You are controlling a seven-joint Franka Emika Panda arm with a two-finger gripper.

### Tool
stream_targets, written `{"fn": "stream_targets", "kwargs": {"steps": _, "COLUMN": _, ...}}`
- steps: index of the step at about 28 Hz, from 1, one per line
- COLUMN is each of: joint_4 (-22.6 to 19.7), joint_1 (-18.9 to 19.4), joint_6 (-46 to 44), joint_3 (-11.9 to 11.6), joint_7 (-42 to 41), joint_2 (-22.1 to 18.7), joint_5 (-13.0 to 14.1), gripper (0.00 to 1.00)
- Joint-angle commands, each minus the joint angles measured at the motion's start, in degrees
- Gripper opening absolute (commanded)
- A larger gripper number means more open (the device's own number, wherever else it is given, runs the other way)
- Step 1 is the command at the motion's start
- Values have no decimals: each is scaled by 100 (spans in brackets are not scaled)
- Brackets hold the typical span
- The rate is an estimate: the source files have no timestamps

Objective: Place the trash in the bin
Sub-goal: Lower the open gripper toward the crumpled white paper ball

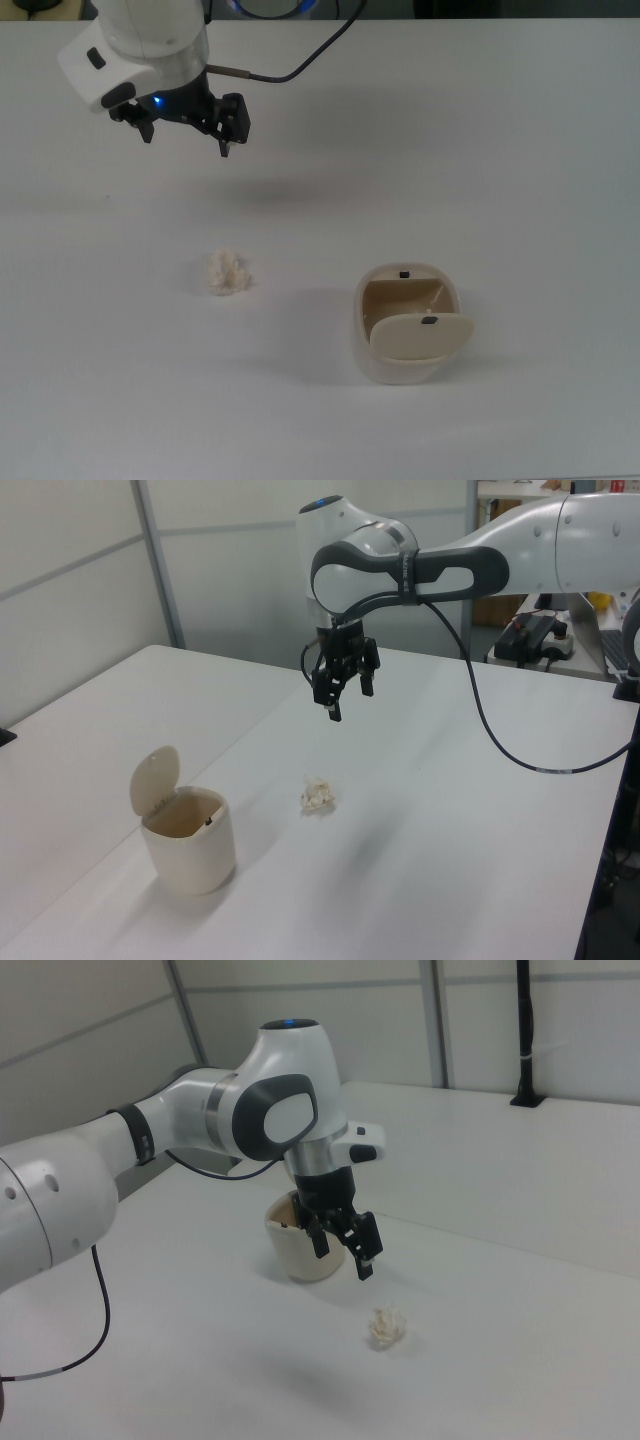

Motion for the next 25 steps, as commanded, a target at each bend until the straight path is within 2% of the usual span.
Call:
{"fn": "stream_targets", "kwargs": {"steps": 1, "joint_4": -58, "joint_1": 19, "joint_6": 154, "joint_3": 79, "joint_7": -106, "joint_2": -152, "joint_5": 166, "gripper": 100}}
{"fn": "stream_targets", "kwargs": {"steps": 9, "joint_4": -198, "joint_1": 142, "joint_6": 656, "joint_3": 80, "joint_7": -132, "joint_2": 32, "joint_5": 140, "gripper": 100}}
{"fn": "stream_targets", "kwargs": {"steps": 19, "joint_4": -225, "joint_1": 265, "joint_6": 1298, "joint_3": 53, "joint_7": 26, "joint_2": 603, "joint_5": 25, "gripper": 100}}
{"fn": "stream_targets", "kwargs": {"steps": 25, "joint_4": -330, "joint_1": 274, "joint_6": 1623, "joint_3": 53, "joint_7": 70, "joint_2": 823, "joint_5": -264, "gripper": 100}}
